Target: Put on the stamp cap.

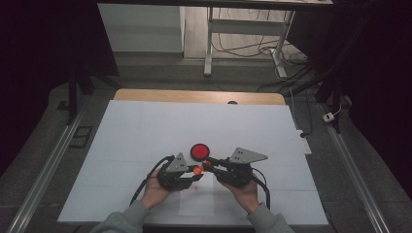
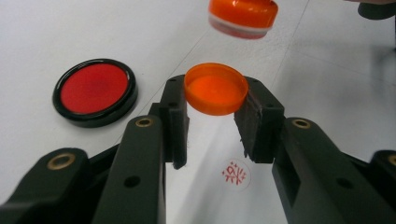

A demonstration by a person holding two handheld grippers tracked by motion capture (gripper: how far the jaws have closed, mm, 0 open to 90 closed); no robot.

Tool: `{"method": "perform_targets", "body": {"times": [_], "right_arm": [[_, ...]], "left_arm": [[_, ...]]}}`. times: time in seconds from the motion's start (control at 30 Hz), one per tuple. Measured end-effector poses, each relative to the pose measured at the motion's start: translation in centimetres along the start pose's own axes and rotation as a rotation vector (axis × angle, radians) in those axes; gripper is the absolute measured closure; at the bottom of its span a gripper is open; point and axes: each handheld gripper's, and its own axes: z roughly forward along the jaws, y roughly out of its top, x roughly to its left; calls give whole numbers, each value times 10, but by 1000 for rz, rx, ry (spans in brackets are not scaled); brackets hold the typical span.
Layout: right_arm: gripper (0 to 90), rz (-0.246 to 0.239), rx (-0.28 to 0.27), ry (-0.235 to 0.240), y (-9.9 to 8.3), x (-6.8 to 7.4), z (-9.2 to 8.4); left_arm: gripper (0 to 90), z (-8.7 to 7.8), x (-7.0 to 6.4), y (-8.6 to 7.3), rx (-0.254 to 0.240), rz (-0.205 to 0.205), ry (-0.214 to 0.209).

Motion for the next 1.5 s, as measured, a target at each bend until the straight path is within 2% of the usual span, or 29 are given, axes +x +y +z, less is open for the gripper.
{"method": "perform_targets", "body": {"times": [0.7,1.5], "right_arm": [[719,-1,13,-5,-3,1,3],[719,-7,30,-1,-6,2,6]], "left_arm": [[650,7,-6,9,2,25,0],[650,7,-7,11,-4,22,-3]]}}
